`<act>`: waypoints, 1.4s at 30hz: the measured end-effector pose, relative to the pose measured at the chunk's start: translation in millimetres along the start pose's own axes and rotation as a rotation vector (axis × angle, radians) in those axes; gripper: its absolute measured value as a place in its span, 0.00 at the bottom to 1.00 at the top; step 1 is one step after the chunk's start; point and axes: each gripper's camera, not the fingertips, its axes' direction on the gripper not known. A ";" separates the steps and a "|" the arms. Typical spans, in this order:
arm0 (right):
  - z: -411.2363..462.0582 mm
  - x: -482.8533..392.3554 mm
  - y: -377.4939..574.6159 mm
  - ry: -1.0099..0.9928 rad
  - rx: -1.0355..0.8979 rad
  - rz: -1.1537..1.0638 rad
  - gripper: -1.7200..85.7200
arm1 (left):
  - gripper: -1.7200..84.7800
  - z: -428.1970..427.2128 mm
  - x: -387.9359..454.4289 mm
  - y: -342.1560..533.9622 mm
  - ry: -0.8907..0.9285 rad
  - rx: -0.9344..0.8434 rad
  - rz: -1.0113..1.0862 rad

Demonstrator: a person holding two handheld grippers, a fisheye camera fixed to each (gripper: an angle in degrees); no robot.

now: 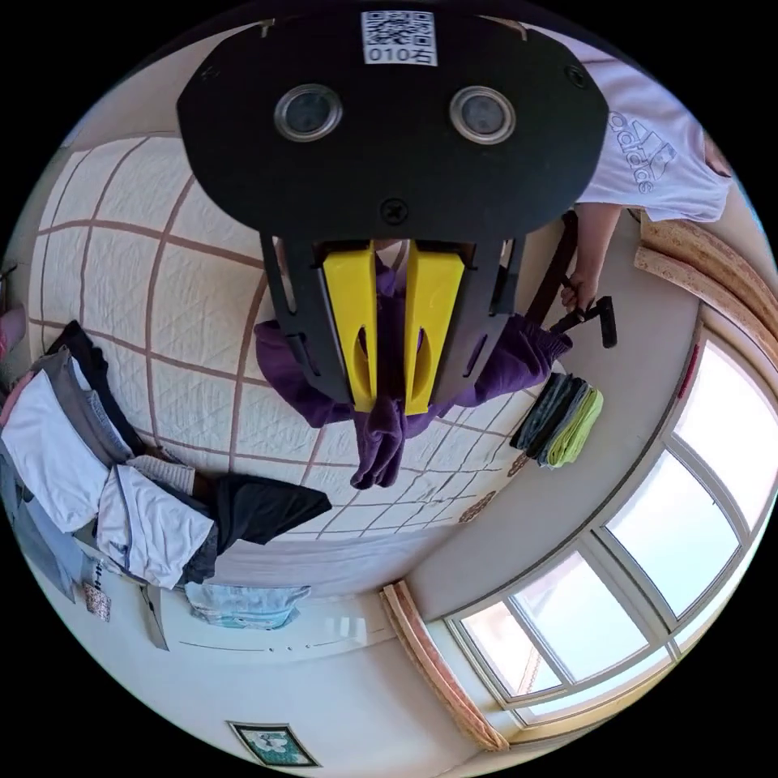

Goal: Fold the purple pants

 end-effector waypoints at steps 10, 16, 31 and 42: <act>33.6 41.0 1.0 -0.099 0.051 0.104 0.10 | 0.12 -8.4 -14.4 52.0 -0.099 0.073 -0.307; 50.9 57.8 8.4 -0.143 0.055 0.126 0.10 | 0.11 -28.7 181.5 49.9 -0.416 0.160 0.402; 82.4 74.5 28.5 -0.143 0.025 0.092 0.10 | 0.17 204.0 377.6 110.4 -0.457 -0.095 1.000; 94.1 118.5 60.3 -0.300 0.026 0.074 0.10 | 0.11 70.3 293.2 46.4 -0.017 0.046 0.605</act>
